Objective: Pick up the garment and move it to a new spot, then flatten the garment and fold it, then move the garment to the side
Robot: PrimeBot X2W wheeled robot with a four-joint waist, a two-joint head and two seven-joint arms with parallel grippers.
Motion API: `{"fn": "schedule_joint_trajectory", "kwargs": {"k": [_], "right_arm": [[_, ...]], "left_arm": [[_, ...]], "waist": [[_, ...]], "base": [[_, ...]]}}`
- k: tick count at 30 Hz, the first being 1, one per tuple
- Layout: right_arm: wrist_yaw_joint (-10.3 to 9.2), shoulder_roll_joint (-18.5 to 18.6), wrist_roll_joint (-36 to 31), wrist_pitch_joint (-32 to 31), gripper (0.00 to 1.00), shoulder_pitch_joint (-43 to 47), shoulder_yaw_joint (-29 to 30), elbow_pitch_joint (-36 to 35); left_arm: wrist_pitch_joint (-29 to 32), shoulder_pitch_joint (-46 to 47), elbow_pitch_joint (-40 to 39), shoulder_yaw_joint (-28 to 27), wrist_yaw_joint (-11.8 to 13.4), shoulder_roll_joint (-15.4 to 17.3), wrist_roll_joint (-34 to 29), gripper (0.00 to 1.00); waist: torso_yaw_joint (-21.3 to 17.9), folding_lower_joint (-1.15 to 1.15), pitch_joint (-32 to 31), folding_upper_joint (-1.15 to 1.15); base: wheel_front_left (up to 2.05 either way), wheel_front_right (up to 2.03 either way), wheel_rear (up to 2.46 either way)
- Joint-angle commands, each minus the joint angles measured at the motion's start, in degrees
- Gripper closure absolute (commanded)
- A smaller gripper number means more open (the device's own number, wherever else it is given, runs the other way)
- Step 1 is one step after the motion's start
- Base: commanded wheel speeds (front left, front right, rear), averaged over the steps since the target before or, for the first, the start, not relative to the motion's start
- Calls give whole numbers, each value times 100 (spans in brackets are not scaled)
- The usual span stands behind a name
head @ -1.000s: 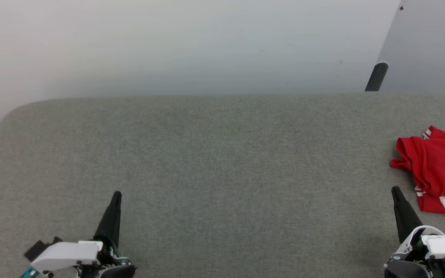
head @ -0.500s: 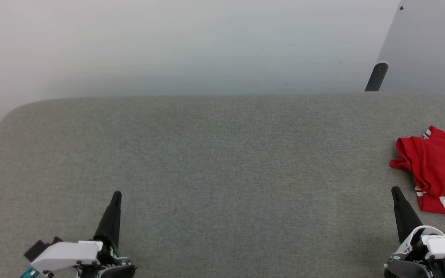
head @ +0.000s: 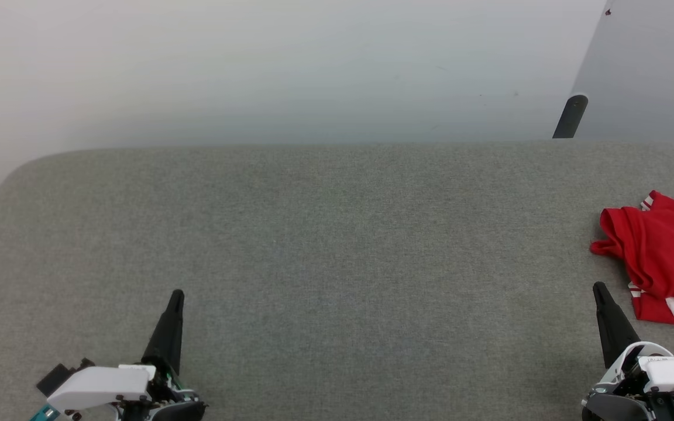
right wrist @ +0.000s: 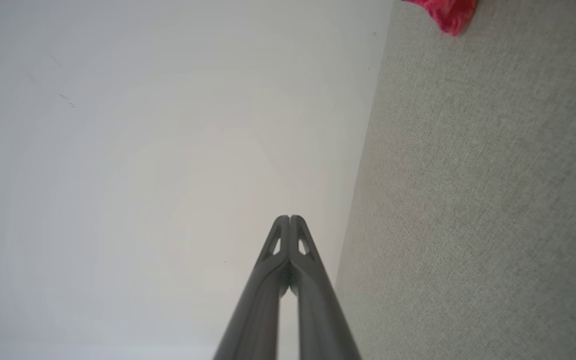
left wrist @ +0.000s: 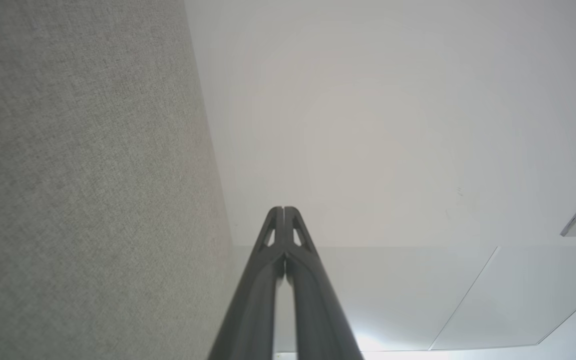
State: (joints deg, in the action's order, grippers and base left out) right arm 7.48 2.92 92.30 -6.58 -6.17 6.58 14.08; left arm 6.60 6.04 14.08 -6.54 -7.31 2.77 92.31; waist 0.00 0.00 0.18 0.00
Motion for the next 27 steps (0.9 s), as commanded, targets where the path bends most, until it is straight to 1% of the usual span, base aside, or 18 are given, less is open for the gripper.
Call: {"fn": "schedule_joint_trajectory", "kwargs": {"k": [1,27], "right_arm": [[2,-16,22,-11,100,-17,-1,-13],[2,-16,22,-10,100,-17,-1,-13]], "left_arm": [[15,56,5,-12,-33,0,11,100],[16,56,5,-12,-33,-1,10,100]], "waist": [[0,0,0,0],[0,0,0,0]], "base": [[0,0,0],[0,0,0]]}}
